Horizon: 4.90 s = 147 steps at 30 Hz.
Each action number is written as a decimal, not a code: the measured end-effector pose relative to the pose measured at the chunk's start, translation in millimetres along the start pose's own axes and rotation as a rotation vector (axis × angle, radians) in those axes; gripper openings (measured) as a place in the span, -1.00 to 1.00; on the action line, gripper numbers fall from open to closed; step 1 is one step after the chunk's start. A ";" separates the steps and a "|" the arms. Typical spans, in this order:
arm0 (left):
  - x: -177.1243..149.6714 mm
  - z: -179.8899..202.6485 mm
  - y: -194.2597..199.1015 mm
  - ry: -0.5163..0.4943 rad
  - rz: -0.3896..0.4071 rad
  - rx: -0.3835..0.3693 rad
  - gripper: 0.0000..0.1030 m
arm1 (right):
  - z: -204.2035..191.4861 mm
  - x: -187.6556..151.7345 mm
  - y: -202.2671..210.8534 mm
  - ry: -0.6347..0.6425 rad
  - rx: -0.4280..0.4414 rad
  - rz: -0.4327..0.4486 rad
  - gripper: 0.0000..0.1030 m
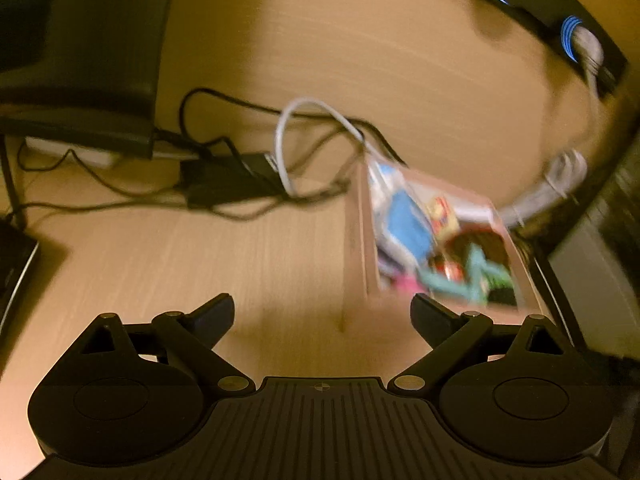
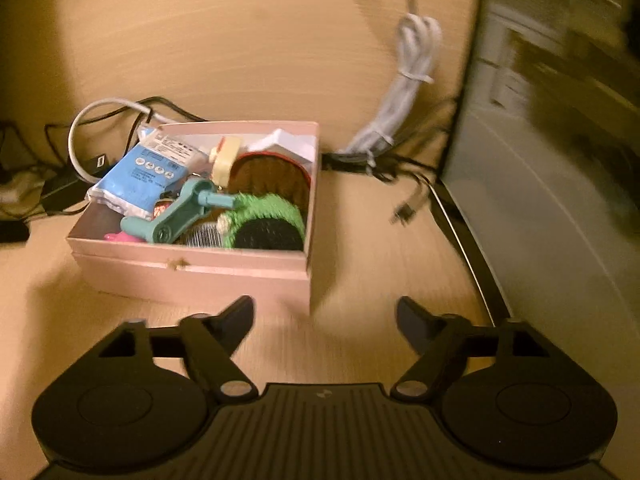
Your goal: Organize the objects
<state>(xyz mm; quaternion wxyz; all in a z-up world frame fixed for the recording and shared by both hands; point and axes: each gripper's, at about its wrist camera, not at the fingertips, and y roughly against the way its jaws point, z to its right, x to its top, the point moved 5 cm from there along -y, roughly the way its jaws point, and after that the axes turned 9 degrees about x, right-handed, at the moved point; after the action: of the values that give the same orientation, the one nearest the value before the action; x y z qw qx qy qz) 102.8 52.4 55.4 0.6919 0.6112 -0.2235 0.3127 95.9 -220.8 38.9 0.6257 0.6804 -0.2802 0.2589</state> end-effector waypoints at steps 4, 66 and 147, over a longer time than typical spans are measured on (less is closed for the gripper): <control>-42.8 0.5 16.0 -0.081 -0.052 -0.040 0.91 | -5.9 -35.7 22.1 -0.073 -0.008 -0.042 0.74; -120.4 27.3 1.7 -0.195 0.116 0.175 0.94 | -25.9 -93.1 3.5 0.077 0.126 0.081 1.00; -120.5 27.0 0.8 -0.199 0.115 0.173 0.95 | -25.5 -93.2 4.0 0.077 0.126 0.081 1.00</control>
<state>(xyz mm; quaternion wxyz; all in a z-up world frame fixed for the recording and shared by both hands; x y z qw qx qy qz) 19.3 6.6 -23.3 0.5920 0.6827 -0.2977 0.3078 27.0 -190.2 -21.8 0.5808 0.6961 -0.2664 0.3274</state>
